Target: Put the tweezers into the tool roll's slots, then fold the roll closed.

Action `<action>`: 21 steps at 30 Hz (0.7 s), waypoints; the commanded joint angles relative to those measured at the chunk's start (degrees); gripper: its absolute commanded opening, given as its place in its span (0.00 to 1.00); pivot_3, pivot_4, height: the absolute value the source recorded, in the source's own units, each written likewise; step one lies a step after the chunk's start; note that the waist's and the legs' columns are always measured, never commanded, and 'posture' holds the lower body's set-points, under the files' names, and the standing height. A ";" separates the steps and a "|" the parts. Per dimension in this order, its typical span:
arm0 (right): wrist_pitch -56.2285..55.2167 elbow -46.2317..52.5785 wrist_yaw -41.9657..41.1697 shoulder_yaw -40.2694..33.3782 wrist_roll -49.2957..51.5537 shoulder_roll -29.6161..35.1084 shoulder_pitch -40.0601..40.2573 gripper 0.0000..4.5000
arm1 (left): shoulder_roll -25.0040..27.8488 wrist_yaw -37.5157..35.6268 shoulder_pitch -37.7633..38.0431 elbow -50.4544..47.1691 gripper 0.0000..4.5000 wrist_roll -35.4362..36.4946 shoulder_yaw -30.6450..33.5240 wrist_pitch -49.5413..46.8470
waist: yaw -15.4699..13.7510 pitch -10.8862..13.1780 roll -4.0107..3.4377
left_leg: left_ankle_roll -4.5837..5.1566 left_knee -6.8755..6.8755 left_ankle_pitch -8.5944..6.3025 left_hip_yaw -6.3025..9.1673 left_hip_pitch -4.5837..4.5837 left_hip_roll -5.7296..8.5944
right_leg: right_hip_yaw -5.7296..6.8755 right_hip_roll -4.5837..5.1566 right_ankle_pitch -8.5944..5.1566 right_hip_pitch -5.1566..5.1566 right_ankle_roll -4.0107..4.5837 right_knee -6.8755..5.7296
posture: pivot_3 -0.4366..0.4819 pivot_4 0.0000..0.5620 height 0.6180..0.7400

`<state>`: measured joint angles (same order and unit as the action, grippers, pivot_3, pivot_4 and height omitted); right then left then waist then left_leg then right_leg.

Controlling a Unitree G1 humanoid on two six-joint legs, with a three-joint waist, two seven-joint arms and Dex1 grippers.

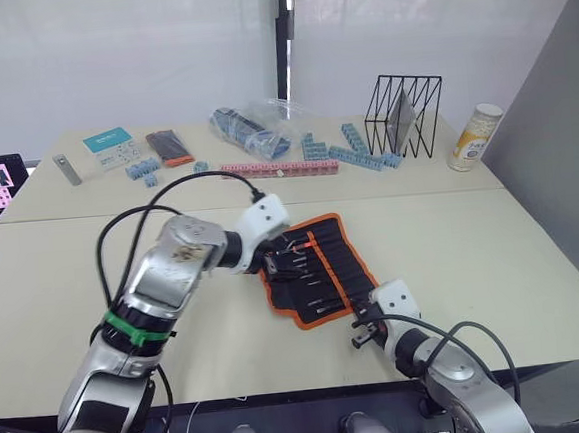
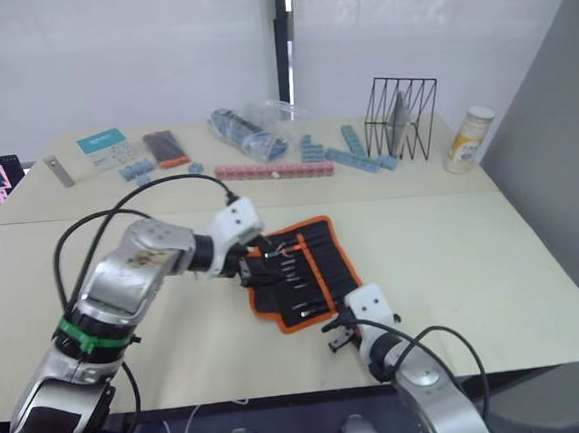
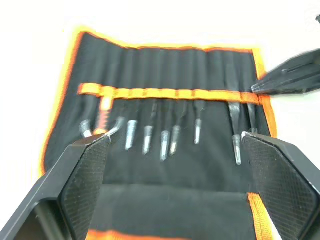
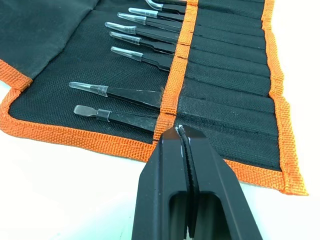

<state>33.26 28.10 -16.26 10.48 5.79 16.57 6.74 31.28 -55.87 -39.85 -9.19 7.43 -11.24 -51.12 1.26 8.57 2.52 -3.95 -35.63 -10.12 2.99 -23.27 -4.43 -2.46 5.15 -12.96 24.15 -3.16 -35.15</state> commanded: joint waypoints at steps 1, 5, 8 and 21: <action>0.90 -2.30 -0.54 -0.20 -0.33 0.73 0.30 0.00 | 1.13 4.22 6.43 -0.74 0.99 1.94 8.98 7.00 | 0.17 0.01 -0.02 | 0.00 0.00 0.00 0.00 -0.01 0.00 | 0.00 0.00 0.00 0.01 0.00 -0.01 | 0.48 0.27 0.84; 0.67 -1.19 -0.97 -1.22 -0.03 1.02 -0.35 0.00 | 2.50 7.66 15.83 -4.70 0.99 3.69 15.43 8.05 | 0.12 0.07 -0.04 | 0.01 0.03 0.01 0.00 -0.04 -0.02 | 0.00 -0.02 0.01 0.06 0.01 -0.04 | 0.48 0.27 0.84; 0.57 -0.55 -1.47 -2.08 0.21 1.61 -0.53 0.00 | 1.07 11.01 23.98 -10.80 0.99 6.91 21.75 5.27 | -0.24 0.11 -0.05 | 0.00 0.03 0.00 -0.04 -0.10 -0.02 | 0.00 0.02 0.01 0.07 0.01 0.02 | 0.48 0.27 0.84; 0.55 -2.34 -3.21 -2.47 0.23 2.51 -2.26 0.00 | -8.39 25.16 54.95 -31.81 0.99 8.92 32.39 8.96 | -0.51 0.24 -0.11 | -0.51 -0.03 -0.32 -0.07 -0.08 -0.02 | 0.01 0.09 0.00 0.15 0.03 0.15 | 0.48 0.27 0.84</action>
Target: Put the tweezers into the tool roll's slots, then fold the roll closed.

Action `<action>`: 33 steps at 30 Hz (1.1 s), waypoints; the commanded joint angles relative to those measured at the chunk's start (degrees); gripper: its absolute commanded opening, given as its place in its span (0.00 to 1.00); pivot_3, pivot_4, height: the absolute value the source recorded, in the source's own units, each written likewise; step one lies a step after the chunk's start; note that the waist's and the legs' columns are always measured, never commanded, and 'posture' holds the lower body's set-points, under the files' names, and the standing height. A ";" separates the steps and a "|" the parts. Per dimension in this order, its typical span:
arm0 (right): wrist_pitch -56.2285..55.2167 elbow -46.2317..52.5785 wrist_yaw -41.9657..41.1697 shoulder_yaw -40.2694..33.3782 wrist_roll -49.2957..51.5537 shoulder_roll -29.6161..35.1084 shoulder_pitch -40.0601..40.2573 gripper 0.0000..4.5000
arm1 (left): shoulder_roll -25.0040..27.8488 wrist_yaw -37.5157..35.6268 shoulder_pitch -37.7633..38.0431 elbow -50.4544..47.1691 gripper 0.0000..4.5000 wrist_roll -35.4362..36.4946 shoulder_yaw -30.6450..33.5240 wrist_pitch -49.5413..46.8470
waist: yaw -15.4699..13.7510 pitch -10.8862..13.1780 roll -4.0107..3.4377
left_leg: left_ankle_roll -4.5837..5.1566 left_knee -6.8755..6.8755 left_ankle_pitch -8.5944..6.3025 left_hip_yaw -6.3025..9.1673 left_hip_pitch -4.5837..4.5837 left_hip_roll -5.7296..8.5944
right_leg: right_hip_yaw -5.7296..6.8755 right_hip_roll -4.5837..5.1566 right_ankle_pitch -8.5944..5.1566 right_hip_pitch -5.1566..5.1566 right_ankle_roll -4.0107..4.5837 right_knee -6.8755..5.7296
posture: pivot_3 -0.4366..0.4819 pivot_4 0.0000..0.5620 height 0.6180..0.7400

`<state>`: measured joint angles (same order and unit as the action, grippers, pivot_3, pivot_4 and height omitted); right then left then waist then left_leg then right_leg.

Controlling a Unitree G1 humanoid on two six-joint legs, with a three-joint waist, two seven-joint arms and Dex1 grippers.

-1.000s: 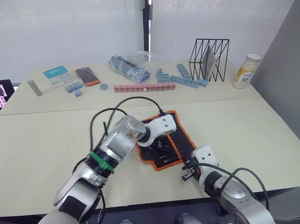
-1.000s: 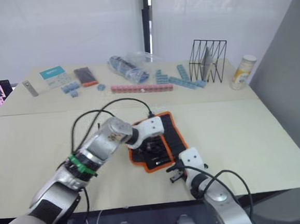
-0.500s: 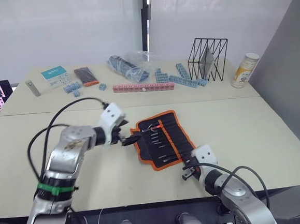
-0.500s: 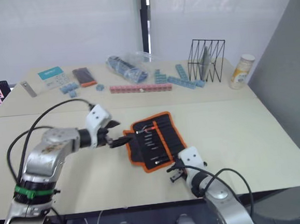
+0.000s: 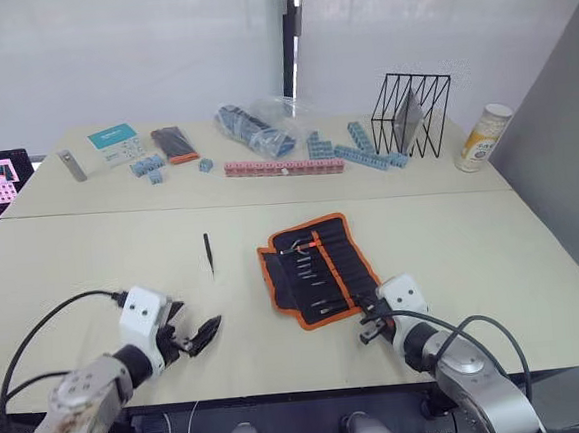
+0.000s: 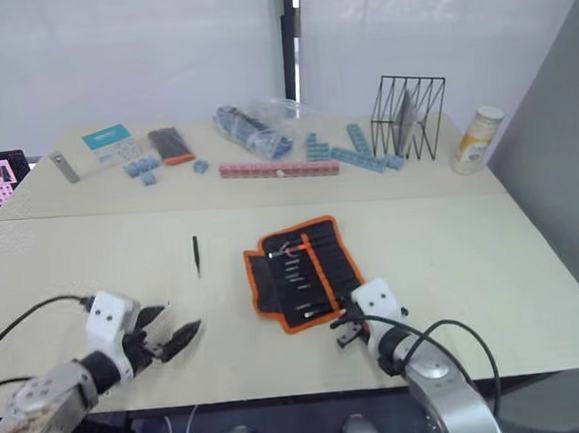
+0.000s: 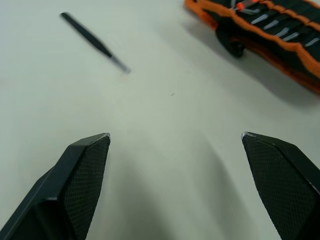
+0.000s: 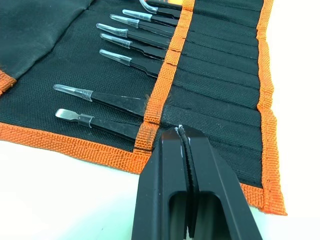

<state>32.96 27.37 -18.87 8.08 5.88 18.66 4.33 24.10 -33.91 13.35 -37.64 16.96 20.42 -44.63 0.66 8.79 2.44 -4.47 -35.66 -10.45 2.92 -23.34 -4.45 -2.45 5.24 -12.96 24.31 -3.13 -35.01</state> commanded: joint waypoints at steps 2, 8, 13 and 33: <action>1.41 -2.21 -0.90 0.26 0.04 0.63 -0.18 0.00 | -2.39 5.83 2.83 -3.17 0.99 -1.24 0.65 3.00 | 0.17 0.02 -0.03 | -0.07 -0.13 -0.04 -0.01 0.07 0.01 | 0.00 0.03 0.00 0.02 0.00 0.08 | 0.48 0.27 0.84; 4.23 -4.19 -2.10 1.44 -0.20 1.73 -0.25 0.00 | -4.14 9.05 4.39 -2.77 0.99 -0.47 0.10 3.93 | 0.45 0.02 -0.01 | -0.12 -0.22 -0.07 -0.02 0.04 0.00 | 0.00 0.05 0.00 0.01 0.00 0.19 | 0.48 0.27 0.84; 6.32 -4.92 -2.35 1.64 0.27 1.30 -0.28 0.00 | -4.48 9.99 4.95 -0.61 0.99 -1.11 -0.97 6.93 | 0.49 0.02 0.00 | -0.13 -0.19 -0.11 -0.01 0.06 0.00 | 0.01 0.04 0.00 0.01 0.00 0.19 | 0.48 0.27 0.84; 10.13 -5.39 -1.56 2.68 0.76 0.75 0.30 0.00 | -7.40 20.42 -13.92 17.85 0.99 -7.19 -11.26 9.27 | 0.11 -0.20 0.33 | -0.14 -0.14 -0.11 -0.01 0.10 0.00 | 0.05 0.02 0.00 -0.10 0.00 0.29 | 0.48 0.27 0.84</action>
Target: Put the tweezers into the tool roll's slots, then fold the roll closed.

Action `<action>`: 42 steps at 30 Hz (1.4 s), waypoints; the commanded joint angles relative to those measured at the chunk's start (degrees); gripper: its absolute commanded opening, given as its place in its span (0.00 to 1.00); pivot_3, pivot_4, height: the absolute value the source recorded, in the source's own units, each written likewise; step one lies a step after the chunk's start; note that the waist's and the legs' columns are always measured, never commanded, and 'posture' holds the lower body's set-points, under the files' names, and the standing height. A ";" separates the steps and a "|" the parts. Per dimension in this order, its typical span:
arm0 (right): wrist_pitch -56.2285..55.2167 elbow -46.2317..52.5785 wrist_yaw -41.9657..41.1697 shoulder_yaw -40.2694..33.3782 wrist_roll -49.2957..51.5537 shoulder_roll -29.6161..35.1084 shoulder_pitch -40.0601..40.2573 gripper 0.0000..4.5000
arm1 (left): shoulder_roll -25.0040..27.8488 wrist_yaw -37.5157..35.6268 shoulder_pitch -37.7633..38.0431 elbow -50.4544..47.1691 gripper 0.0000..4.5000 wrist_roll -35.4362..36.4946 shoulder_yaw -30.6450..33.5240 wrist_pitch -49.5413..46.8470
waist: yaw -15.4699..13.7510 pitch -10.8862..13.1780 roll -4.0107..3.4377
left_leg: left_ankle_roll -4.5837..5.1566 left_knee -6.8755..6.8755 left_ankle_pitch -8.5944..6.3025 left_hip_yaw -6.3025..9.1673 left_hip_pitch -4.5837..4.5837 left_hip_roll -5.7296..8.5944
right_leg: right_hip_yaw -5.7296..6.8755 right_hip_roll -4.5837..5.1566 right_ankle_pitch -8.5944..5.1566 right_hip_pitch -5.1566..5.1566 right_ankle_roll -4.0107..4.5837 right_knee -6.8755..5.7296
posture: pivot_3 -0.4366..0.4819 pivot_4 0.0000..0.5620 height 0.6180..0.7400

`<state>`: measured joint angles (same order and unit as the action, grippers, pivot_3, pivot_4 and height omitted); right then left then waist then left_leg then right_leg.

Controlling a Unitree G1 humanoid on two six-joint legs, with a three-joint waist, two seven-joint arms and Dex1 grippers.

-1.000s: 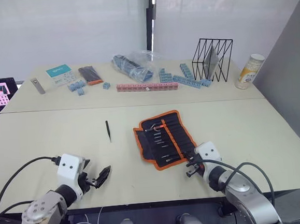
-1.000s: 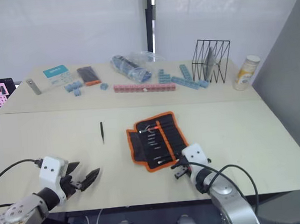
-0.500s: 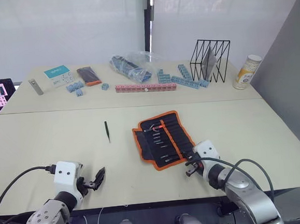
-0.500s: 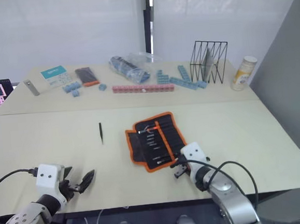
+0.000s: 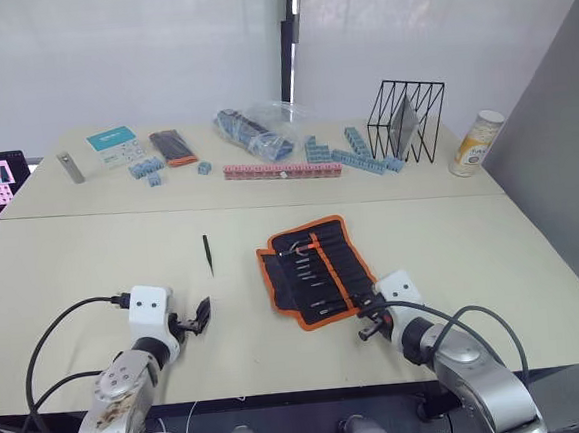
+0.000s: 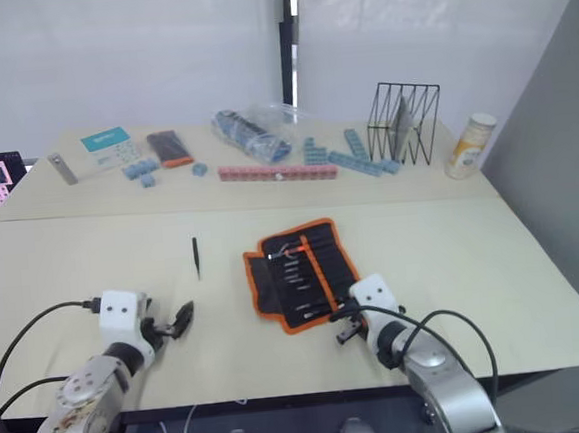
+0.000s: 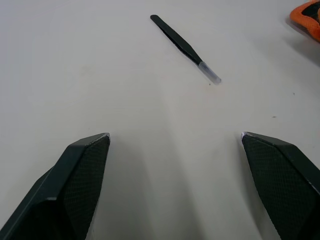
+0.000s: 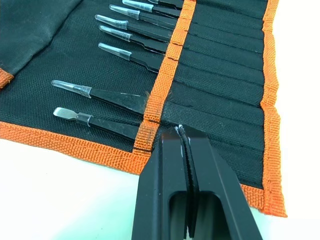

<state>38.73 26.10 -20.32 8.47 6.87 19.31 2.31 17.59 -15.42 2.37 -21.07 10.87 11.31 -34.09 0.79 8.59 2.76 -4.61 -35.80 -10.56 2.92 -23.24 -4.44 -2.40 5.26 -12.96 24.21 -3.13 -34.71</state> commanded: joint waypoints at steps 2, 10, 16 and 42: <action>4.19 -4.06 -0.03 2.34 -0.21 0.08 2.33 0.00 | -1.37 3.26 -5.21 2.55 0.99 -2.09 -3.43 -2.17 | -0.01 -0.02 0.03 | 0.00 -0.01 0.00 0.00 0.01 0.00 | 0.00 0.00 0.00 -0.02 0.00 -0.01 | 0.48 0.27 0.84; 4.23 -3.27 0.29 2.21 -0.09 -0.05 2.31 0.00 | -4.12 10.33 -15.21 10.97 0.99 -6.76 -6.22 -6.57 | -0.05 -0.17 0.12 | 0.01 0.00 0.01 0.00 0.05 0.02 | 0.00 -0.02 0.01 -0.06 -0.02 -0.10 | 0.48 0.27 0.84; 4.20 -3.22 0.44 2.13 -0.05 -0.16 2.19 0.00 | -5.38 11.88 -18.89 18.11 0.94 -7.02 -5.72 -5.75 | -0.10 -0.26 -0.06 | 0.01 0.01 0.01 0.03 0.18 0.02 | 0.01 -0.03 0.01 -0.09 -0.02 -0.21 | 0.48 0.27 0.84; 4.91 -2.27 0.58 2.01 0.44 0.07 2.63 0.00 | 8.26 -5.21 -23.15 16.20 0.01 -2.20 -4.64 3.39 | 0.39 -0.18 -0.04 | 0.01 0.49 0.01 0.02 0.05 0.03 | 0.01 -0.03 0.01 0.06 -0.01 -0.21 | 0.48 0.27 0.84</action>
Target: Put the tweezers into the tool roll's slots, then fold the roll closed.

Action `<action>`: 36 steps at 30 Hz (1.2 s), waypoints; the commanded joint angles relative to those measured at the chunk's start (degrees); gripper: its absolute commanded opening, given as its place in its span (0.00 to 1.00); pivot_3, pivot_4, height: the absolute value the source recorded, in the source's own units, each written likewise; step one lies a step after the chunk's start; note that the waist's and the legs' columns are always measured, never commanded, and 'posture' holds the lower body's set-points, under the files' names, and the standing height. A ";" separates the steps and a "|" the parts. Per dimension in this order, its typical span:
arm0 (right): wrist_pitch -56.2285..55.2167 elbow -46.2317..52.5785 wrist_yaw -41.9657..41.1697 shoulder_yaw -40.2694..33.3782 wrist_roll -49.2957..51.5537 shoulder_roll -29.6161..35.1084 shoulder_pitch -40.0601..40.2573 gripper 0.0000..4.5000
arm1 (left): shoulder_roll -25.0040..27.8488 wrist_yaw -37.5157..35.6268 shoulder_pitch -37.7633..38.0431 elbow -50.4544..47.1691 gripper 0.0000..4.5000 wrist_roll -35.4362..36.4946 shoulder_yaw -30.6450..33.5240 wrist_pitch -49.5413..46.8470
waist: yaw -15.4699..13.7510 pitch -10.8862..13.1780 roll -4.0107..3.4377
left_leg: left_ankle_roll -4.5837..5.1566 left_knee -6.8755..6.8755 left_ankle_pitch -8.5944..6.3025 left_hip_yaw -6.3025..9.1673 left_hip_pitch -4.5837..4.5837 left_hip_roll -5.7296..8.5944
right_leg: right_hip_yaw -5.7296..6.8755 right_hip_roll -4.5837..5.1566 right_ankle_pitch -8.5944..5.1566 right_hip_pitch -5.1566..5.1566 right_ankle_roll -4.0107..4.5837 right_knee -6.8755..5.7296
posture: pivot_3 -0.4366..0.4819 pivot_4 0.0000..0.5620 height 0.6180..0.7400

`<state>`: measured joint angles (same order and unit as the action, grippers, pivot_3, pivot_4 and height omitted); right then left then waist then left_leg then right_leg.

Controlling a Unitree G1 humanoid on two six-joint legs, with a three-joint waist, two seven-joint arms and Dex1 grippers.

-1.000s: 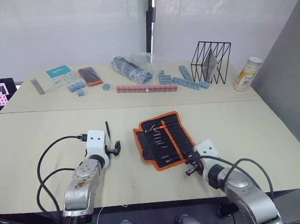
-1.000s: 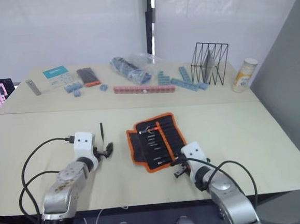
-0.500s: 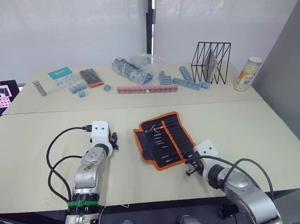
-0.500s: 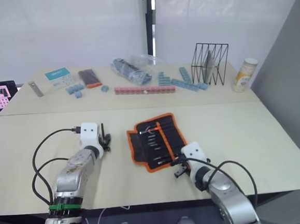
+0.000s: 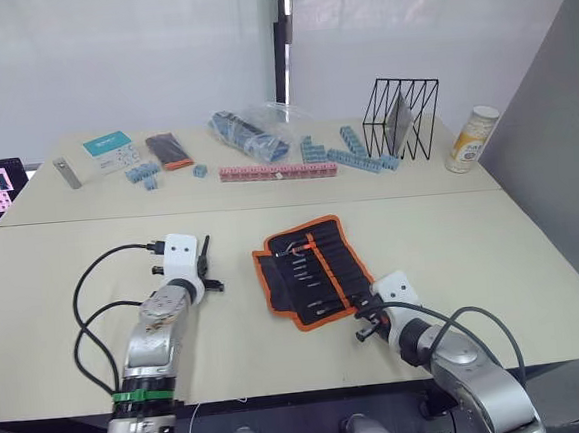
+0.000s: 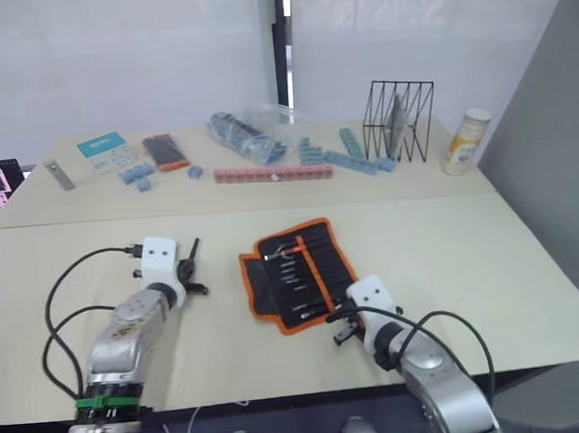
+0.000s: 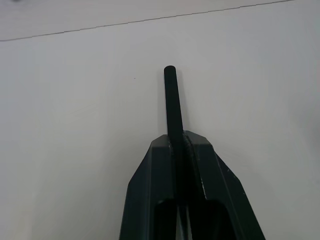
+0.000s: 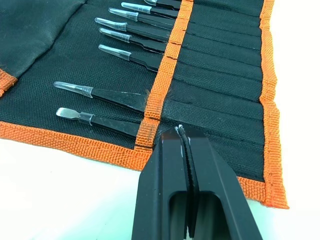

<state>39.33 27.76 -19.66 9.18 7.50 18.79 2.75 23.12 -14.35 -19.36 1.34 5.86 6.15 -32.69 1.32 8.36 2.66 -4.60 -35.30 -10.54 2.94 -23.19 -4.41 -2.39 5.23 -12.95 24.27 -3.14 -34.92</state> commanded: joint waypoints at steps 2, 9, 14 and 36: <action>4.32 -3.93 -0.12 1.39 -0.17 0.65 2.24 0.00 | 4.94 -12.05 -2.62 -8.74 0.01 6.02 0.30 2.80 | -0.44 0.06 0.11 | 0.00 0.12 0.00 0.02 0.01 -0.01 | 0.01 -0.01 0.00 0.02 0.01 0.01 | 0.48 0.27 0.84; 4.68 -4.11 -0.04 2.10 -0.25 0.32 1.74 0.00 | 9.15 -29.22 -8.38 -13.33 0.01 16.18 -6.05 -4.68 | -0.52 0.11 0.16 | 0.00 0.22 0.00 -0.05 -0.01 0.00 | 0.00 0.03 -0.01 -0.01 0.02 0.16 | 0.48 0.27 0.84; 4.91 -3.90 -0.07 2.24 -0.25 0.40 1.70 0.00 | 10.36 -35.67 -11.63 -15.85 0.01 15.79 -16.24 -8.90 | -0.22 0.12 0.16 | 0.03 0.29 0.02 -0.03 0.00 0.00 | -0.01 -0.01 -0.01 0.00 0.02 0.15 | 0.48 0.27 0.84; 4.94 -1.29 2.89 2.60 -0.10 -0.54 5.07 0.00 | 13.72 -40.92 -25.16 -13.36 0.01 5.49 -37.81 -21.51 | -0.48 0.26 0.17 | 0.55 0.37 0.10 0.04 -0.08 0.00 | -0.02 -0.06 -0.07 0.03 0.05 0.02 | 0.48 0.27 0.84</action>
<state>39.53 31.11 -16.80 9.72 7.56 18.37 5.50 38.33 -55.20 -41.84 -12.33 12.65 -30.69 -53.73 0.83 8.62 2.82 -3.99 -34.94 -10.48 2.99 -23.28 -4.41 -2.42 5.15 -13.02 24.30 -3.09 -34.90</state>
